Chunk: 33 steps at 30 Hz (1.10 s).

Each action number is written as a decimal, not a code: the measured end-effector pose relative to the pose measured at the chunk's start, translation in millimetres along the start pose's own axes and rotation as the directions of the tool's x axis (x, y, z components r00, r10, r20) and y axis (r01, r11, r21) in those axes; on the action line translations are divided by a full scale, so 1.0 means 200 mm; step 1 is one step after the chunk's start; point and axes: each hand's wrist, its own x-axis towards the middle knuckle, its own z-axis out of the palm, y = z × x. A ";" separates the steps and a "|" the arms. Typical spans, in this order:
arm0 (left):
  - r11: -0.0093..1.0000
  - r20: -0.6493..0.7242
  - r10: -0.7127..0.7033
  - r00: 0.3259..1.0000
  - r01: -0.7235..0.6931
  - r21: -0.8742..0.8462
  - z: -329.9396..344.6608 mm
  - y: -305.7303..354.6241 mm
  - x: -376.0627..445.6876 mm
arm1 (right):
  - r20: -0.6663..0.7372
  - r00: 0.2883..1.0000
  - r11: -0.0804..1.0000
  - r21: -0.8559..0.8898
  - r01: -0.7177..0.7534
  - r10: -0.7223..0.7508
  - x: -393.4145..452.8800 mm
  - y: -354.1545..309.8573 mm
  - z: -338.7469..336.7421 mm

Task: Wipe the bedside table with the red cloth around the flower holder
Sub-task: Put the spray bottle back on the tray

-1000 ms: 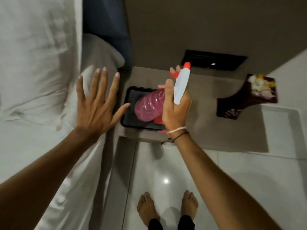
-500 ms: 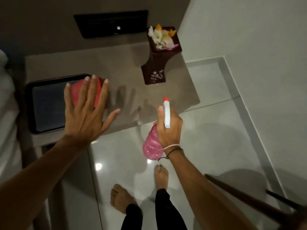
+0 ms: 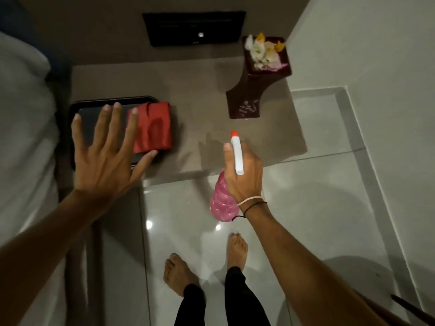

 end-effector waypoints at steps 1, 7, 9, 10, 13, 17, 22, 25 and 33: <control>1.000 0.003 -0.024 1.000 0.024 0.008 -0.01 -0.08 -0.03 | 0.017 0.999 0.999 0.024 0.038 -0.038 0.01 -0.07 0.04; 0.984 -0.016 -0.160 0.987 0.161 0.082 -0.08 -0.50 -0.22 | 0.077 0.969 0.967 0.116 0.226 -0.236 0.12 -0.48 0.36; 0.975 -0.029 -0.200 0.979 0.202 0.096 -0.11 -0.62 -0.25 | 0.094 0.957 0.955 0.149 0.258 -0.273 0.16 -0.61 0.49; 0.970 -0.040 -0.217 0.975 0.220 0.105 -0.12 -0.67 -0.27 | 0.102 0.956 0.953 0.156 0.259 -0.276 0.18 -0.68 0.56; 0.958 -0.106 -0.232 0.967 0.246 0.145 -0.13 -0.78 -0.28 | 0.098 0.943 0.939 0.177 0.296 -0.316 0.25 -0.86 0.74; 0.946 -0.114 -0.269 0.956 0.285 0.156 -0.11 -0.89 -0.30 | 0.190 0.910 0.920 0.220 0.325 -0.367 0.31 -1.03 1.00; 0.949 -0.117 -0.259 0.959 0.275 0.155 -0.05 -0.90 -0.32 | 0.337 0.861 0.922 0.201 0.330 -0.382 0.33 -1.04 1.20; 0.945 -0.127 -0.284 0.950 0.300 0.129 -0.02 -0.89 -0.34 | 0.371 0.845 0.921 0.207 0.329 -0.385 0.32 -1.05 1.25; 0.946 -0.001 -0.319 0.948 0.318 0.056 0.04 -0.76 -0.42 | 0.572 0.778 0.951 0.013 0.308 -0.260 0.26 -0.72 1.04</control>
